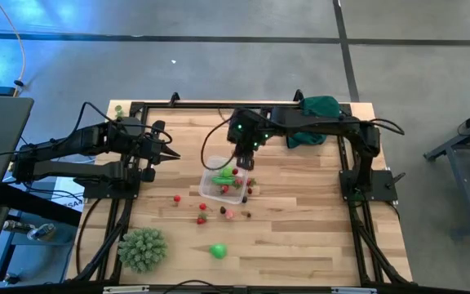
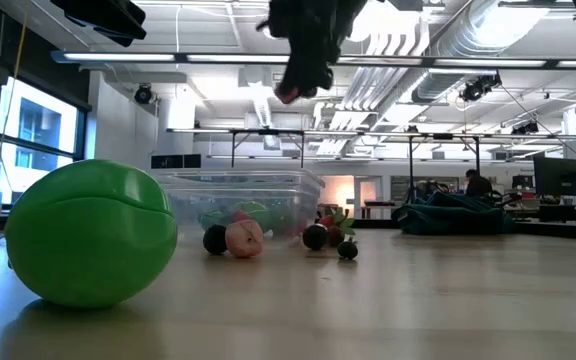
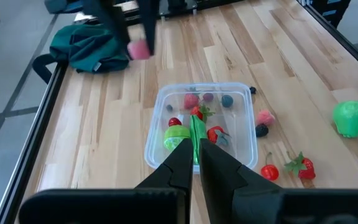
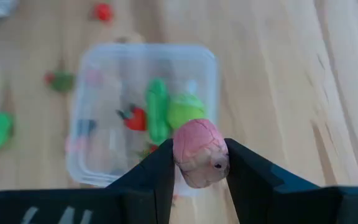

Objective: Pick and placing Produce into tupperware
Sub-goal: Put the pink peach into the transparent container, then adjust the transparent container on the table

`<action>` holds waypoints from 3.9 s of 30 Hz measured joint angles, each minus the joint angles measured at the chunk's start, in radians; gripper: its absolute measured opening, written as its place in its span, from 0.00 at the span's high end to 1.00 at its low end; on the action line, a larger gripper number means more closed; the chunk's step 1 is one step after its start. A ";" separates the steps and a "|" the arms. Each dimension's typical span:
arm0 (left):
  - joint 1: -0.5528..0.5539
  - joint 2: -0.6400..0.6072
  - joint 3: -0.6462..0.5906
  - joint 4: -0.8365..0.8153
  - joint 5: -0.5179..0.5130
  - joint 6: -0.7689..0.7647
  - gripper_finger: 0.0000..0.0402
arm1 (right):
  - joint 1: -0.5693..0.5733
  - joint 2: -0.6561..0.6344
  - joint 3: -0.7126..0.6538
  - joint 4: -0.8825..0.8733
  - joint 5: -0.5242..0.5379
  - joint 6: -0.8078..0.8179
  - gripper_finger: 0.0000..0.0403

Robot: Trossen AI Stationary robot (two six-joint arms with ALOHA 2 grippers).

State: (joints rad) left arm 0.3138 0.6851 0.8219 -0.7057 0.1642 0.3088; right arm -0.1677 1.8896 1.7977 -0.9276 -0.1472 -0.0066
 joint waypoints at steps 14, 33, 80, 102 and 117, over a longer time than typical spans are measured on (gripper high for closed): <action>0.000 0.000 0.000 0.000 0.000 0.000 0.95 | 0.158 0.060 0.000 0.115 0.112 -0.033 0.71; 0.000 0.000 0.000 0.000 0.000 0.000 0.95 | 0.102 0.297 0.000 0.031 0.198 0.054 0.71; 0.000 0.000 0.000 0.000 0.000 0.000 0.95 | 0.108 0.325 0.000 -0.006 0.174 0.077 0.61; 0.000 0.000 0.000 0.000 0.000 0.000 0.95 | 0.105 0.263 0.000 0.065 0.176 -0.015 0.53; 0.000 0.000 0.000 0.000 0.000 0.000 0.95 | 0.018 0.264 0.000 0.120 0.101 -0.079 0.54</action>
State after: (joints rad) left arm 0.3141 0.6849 0.8219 -0.7058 0.1640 0.3088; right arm -0.1498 2.1536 1.7977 -0.8072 -0.0465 -0.0853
